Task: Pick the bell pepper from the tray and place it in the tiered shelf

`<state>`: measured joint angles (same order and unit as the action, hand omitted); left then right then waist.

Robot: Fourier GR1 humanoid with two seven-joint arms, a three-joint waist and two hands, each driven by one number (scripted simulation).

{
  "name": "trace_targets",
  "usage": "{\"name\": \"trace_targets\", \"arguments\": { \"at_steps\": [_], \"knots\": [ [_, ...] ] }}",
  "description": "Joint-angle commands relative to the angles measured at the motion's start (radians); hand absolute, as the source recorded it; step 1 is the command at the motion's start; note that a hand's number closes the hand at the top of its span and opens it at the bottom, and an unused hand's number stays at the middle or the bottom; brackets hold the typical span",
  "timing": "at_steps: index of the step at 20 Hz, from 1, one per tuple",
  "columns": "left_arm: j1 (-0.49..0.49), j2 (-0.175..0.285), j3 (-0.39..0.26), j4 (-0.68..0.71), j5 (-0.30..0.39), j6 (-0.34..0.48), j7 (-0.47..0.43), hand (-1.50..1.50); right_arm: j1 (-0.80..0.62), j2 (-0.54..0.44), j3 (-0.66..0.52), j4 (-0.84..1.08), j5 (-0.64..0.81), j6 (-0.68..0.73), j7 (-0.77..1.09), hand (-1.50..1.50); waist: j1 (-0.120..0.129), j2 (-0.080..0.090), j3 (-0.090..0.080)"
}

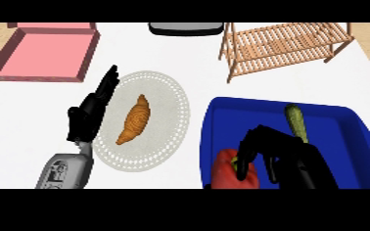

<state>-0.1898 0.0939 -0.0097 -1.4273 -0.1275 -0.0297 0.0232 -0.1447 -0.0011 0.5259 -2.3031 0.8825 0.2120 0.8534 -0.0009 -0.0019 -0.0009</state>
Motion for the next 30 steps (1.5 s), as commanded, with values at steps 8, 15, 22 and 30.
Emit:
{"name": "trace_targets", "arguments": {
  "at_steps": [8, 15, 22, 30],
  "knots": [
    [0.046, -0.042, -0.039, -0.03, -0.034, 0.035, -0.004, 0.0, -0.46, 0.001, -0.282, -0.024, 0.042, 0.136, 0.231, 1.5, 0.005, -0.001, -0.001],
    [0.027, -0.012, -0.003, -0.044, -0.002, 0.004, 0.009, 0.0, -0.688, -0.101, -0.547, 0.079, -0.046, 0.243, 0.202, 1.5, 0.003, -0.001, 0.0],
    [0.044, -0.018, -0.039, -0.137, -0.026, 0.005, 0.088, 0.0, -0.702, -0.158, -0.588, 0.256, 0.025, 0.112, 0.065, 1.5, 0.009, 0.001, 0.001],
    [-0.038, -0.022, -0.003, -0.01, -0.031, 0.019, 0.029, 0.0, -0.87, -0.305, -0.733, 0.515, -0.031, 0.074, -0.076, 1.5, 0.007, 0.004, 0.001]
  ]
}}
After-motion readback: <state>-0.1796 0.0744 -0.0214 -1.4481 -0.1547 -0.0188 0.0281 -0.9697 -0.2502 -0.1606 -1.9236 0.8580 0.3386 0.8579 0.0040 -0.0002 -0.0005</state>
